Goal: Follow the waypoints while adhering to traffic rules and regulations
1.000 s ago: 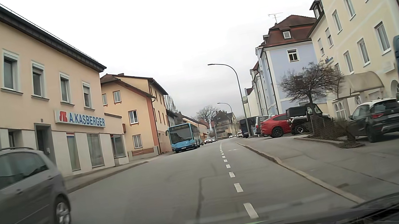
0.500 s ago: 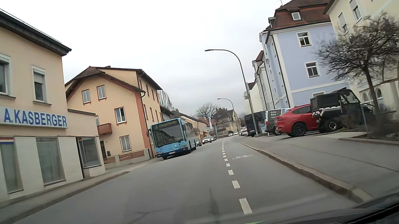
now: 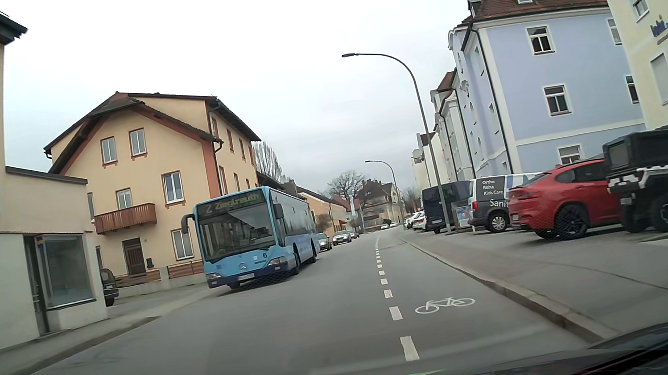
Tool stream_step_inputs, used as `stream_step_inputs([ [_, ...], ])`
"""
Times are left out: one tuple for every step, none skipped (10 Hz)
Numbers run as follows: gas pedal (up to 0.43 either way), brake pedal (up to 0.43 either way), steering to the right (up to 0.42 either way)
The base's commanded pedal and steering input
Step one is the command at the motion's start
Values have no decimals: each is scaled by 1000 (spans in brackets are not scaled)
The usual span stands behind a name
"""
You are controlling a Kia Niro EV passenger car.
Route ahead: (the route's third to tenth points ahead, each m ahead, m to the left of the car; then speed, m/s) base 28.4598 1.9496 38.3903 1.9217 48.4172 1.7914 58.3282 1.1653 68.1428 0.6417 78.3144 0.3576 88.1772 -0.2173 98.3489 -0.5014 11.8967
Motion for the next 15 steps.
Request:
stream_step_inputs([
  [150, 0, 0],
  [150, 0, 0],
  [150, 0, 0],
  [150, 0, 1],
  [150, 0, 1],
  [150, 0, 1],
  [150, 0, 1],
  [150, 0, 1],
  [150, 0, 1],
  [150, 0, 1],
  [150, 0, 1],
  [150, 0, 1],
  [150, 0, 1],
  [150, 0, 1],
  [150, 0, 1],
])
